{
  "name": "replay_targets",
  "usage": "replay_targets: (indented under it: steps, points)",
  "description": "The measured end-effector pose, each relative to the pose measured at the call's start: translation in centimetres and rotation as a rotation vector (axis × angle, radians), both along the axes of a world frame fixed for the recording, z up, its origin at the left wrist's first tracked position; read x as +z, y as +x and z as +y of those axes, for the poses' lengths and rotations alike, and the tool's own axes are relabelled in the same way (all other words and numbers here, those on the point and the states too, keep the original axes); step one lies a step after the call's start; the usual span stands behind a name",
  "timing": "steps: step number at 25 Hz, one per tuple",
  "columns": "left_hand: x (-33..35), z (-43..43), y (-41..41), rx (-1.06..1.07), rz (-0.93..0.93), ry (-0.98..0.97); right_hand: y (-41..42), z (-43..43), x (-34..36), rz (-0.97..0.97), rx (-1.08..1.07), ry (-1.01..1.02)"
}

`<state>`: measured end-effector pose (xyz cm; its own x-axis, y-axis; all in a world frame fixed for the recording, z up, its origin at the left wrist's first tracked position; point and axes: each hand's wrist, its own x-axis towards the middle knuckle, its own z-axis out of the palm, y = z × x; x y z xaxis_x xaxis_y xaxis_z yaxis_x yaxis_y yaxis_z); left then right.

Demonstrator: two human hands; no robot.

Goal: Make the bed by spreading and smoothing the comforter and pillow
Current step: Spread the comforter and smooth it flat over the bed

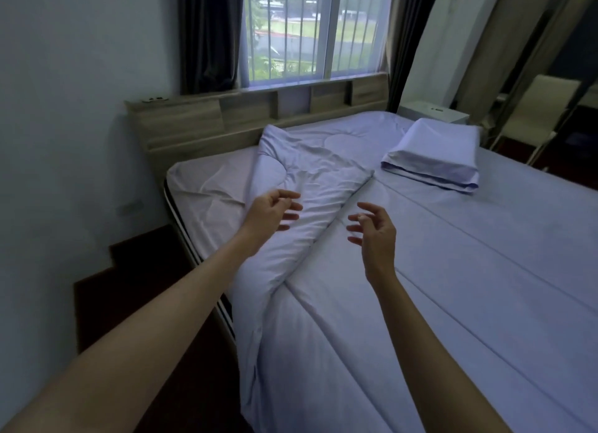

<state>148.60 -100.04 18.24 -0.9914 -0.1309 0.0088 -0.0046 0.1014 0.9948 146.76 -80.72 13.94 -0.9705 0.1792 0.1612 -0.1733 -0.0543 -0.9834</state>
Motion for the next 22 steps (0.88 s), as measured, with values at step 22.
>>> replay_targets:
  steps: [22]
  points:
    - [-17.0,-4.0,-28.4,-0.862,-0.103,-1.156,-12.4,-13.3,-21.7,-0.753,0.180,0.165]
